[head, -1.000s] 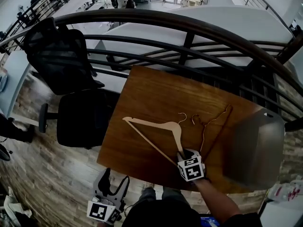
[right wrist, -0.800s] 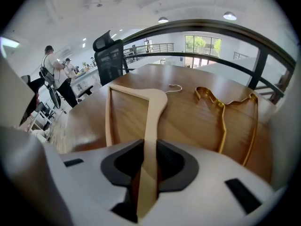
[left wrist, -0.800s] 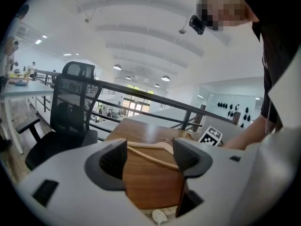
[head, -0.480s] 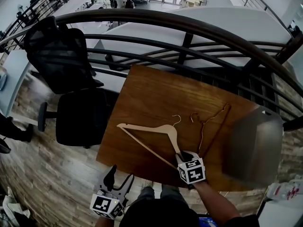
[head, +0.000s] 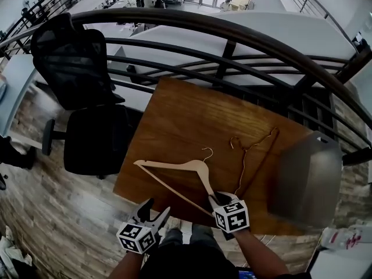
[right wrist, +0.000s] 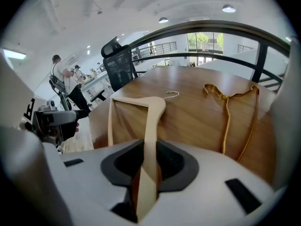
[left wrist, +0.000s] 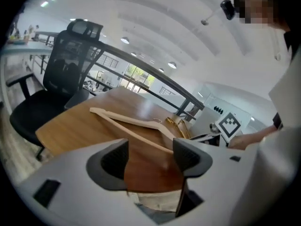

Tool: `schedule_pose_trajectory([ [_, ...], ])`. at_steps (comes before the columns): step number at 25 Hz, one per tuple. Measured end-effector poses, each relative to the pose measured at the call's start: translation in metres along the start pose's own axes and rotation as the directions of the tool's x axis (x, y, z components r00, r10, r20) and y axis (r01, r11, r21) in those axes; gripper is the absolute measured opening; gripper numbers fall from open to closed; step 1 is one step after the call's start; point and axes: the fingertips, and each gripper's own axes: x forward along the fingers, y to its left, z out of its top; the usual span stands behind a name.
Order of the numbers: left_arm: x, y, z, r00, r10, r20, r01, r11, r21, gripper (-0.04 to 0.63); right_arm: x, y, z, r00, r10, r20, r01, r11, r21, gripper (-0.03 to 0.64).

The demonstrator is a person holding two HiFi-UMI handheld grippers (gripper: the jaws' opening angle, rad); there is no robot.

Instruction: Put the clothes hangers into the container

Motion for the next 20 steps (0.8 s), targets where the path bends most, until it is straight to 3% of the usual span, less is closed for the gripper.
schedule_pose_trajectory([
  [4,0.020,0.005,-0.008,1.000,-0.014,0.001,0.014,0.982,-0.190,0.298,-0.003,0.002,-0.003,1.000,0.000,0.000,0.000,1.000,0.013,0.078],
  [9,0.038,0.018,-0.005,1.000,-0.013,0.016,0.017,0.937,-0.350,0.296,-0.003,0.004,0.000,1.000,0.007,0.011,-0.007,1.000,0.023,0.078],
  [14,0.054,0.015,-0.003,0.999,-0.040,0.032,0.051,0.837,-0.545,0.296,-0.005,0.004,-0.001,1.000,0.016,0.002,-0.016,0.999,0.032,0.078],
  [20,0.065,0.016,-0.008,0.998,-0.051,0.029,0.057,0.749,-0.660,0.266,-0.008,0.005,0.002,1.000,0.023,0.012,-0.024,0.999,0.038,0.078],
])
